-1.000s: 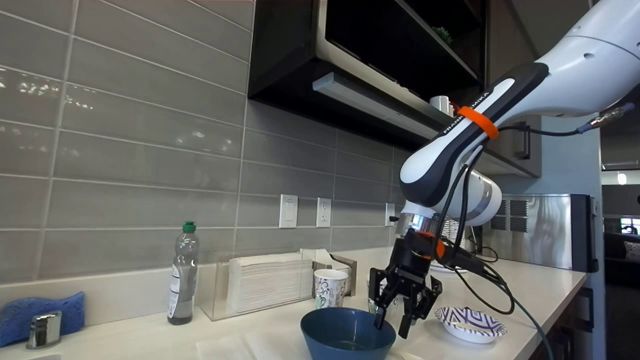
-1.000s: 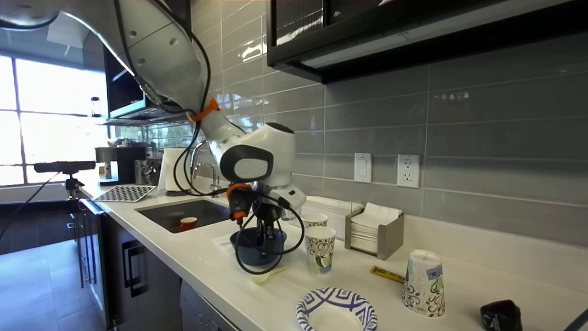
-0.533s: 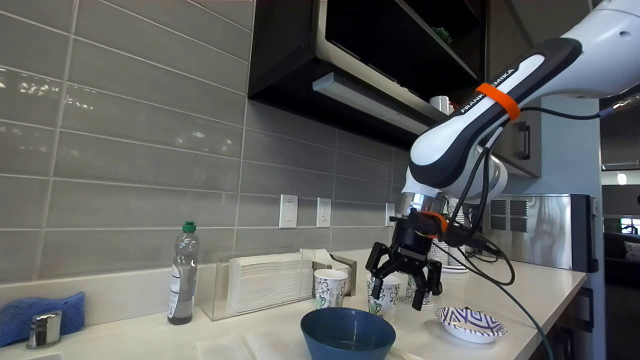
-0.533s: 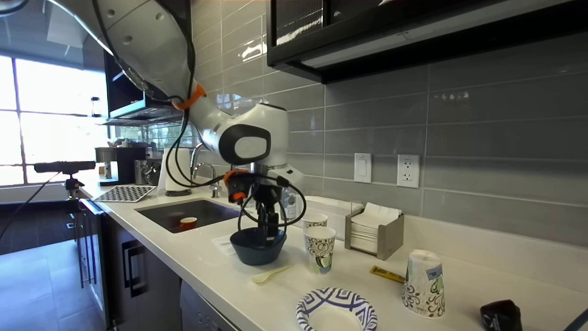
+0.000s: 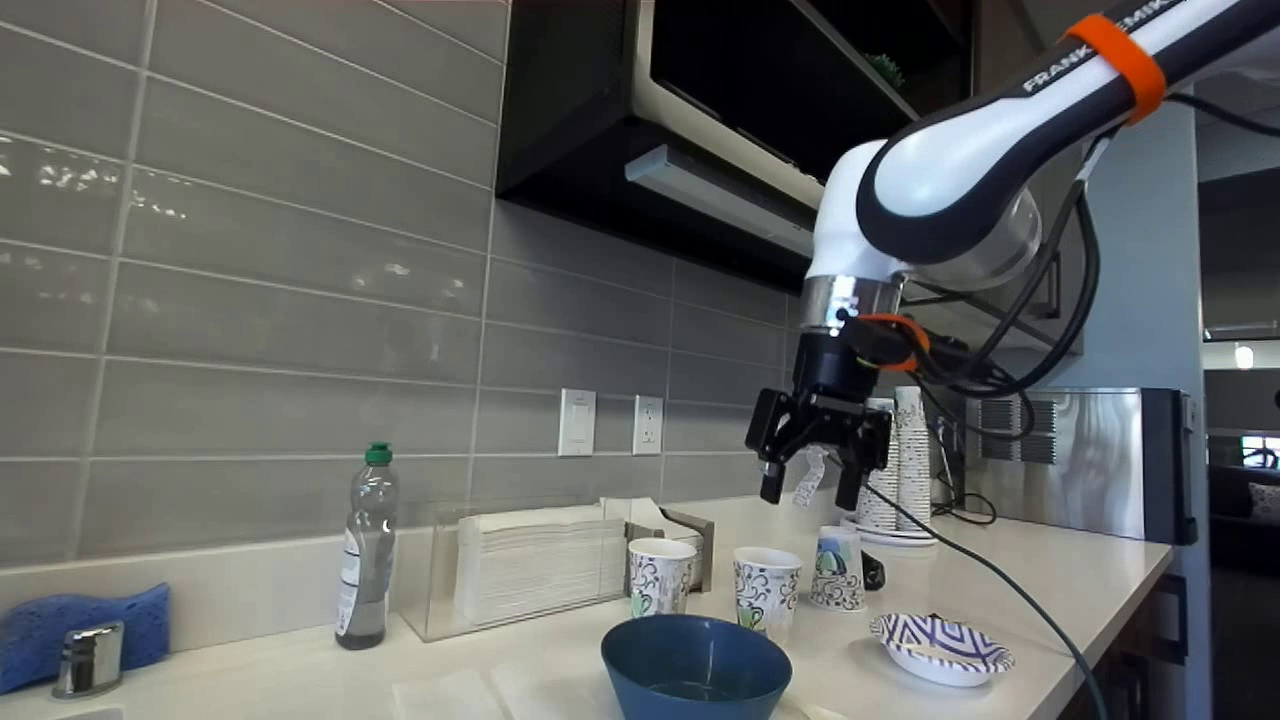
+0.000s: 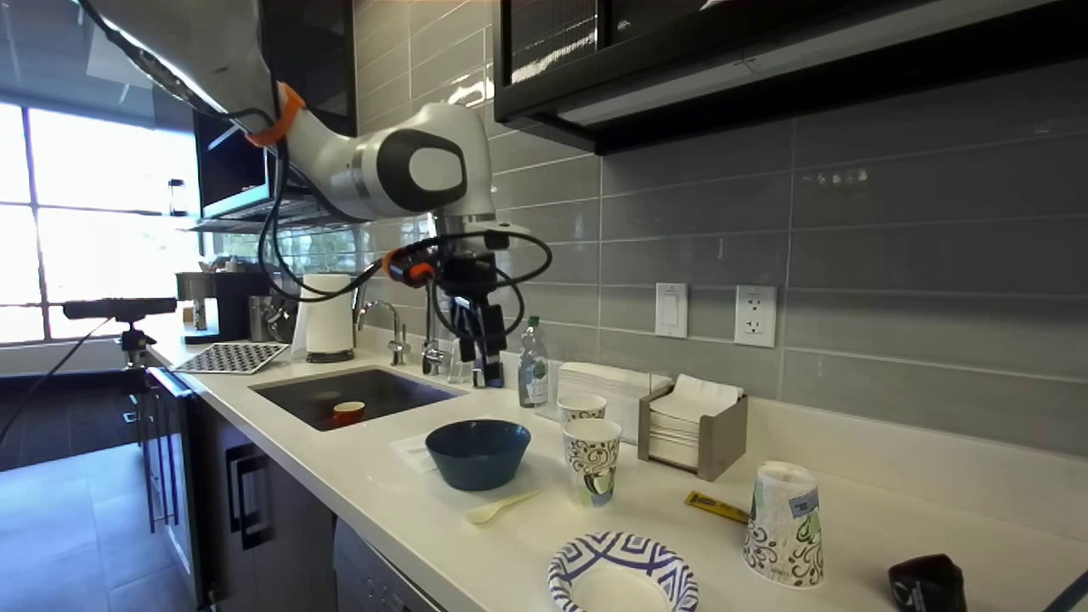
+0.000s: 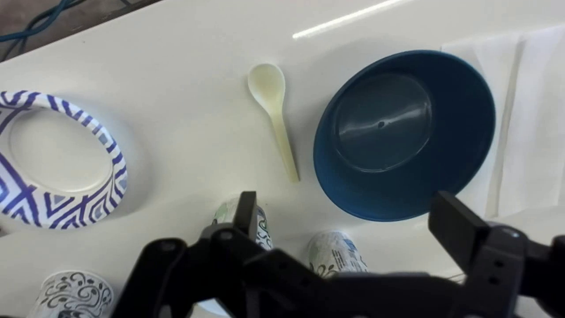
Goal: Remove the paper cups from the blue bowl, put them on the counter, unstack the paper cups and then move the blue bowl to the right
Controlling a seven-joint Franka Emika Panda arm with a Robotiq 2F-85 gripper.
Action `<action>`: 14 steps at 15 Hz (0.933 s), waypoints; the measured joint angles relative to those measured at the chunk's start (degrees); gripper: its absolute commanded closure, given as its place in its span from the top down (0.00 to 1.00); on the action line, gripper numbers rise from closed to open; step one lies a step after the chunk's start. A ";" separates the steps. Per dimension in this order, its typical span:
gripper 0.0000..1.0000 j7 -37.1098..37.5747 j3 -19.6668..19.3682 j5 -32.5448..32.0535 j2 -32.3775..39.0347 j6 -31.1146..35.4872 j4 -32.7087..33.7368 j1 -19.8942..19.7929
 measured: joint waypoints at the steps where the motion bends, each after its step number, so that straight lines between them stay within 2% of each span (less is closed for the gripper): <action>1: 1.00 0.42 0.68 -1.00 -1.25 -1.09 0.53 0.00; 8: 1.00 6.16 7.33 -5.16 -3.65 -3.23 5.00 0.19; 14: 1.00 6.69 7.71 -5.22 -3.52 -3.25 5.31 0.20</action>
